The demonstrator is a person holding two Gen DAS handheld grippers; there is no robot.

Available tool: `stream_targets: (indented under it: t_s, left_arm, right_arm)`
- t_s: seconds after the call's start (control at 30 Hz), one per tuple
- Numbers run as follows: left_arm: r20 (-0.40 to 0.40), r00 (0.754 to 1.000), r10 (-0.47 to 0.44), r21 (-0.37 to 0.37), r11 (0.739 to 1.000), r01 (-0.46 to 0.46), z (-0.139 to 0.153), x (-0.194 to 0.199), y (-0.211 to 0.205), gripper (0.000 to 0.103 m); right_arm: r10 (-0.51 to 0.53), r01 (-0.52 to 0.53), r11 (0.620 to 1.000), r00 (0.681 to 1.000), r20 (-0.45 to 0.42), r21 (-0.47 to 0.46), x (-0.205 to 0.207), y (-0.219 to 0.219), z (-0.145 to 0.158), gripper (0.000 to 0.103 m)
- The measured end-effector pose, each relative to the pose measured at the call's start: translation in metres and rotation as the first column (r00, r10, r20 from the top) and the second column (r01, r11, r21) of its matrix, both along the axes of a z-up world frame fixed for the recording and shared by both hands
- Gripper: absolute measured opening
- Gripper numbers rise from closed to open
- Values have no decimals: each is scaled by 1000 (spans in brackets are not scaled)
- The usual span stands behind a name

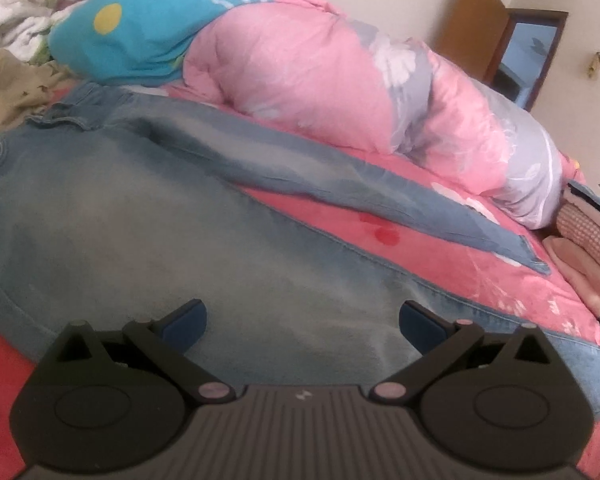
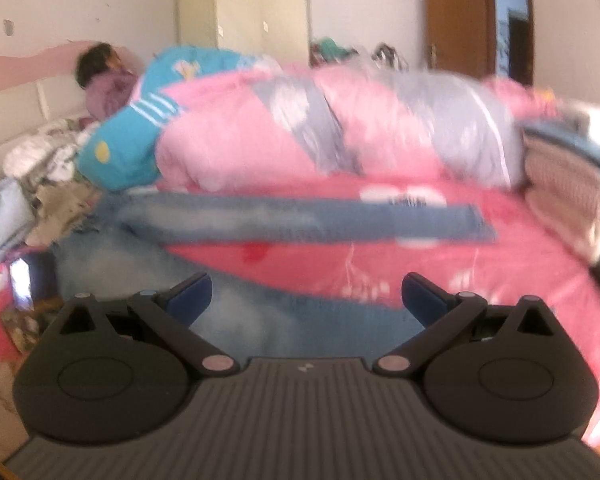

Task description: Fold clothes

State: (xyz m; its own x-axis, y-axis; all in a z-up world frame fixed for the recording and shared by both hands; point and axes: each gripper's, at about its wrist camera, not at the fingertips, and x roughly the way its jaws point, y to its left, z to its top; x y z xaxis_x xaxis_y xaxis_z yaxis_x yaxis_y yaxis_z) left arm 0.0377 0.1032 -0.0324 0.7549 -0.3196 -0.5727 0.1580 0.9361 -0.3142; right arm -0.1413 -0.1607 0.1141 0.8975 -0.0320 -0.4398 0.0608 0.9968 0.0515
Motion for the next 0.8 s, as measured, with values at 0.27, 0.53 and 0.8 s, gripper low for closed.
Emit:
stream_targets:
  t_s: [0.27,0.53,0.8]
  left_arm:
    - [28,999,28,58,998,-30,-3,4,-6,103]
    - [91,994,57,46,997,-62,6,-10,3,103]
    - [258,964,64,150,983,-105,42,-38,27,103]
  right_arm:
    - [81,-85,995,994,71,61,-13,-34,60,101]
    - [143,-152,980,987,78,131,-9,-62,56,98]
    - [287,-271,937,957,-45,222,44,-50,-2,66]
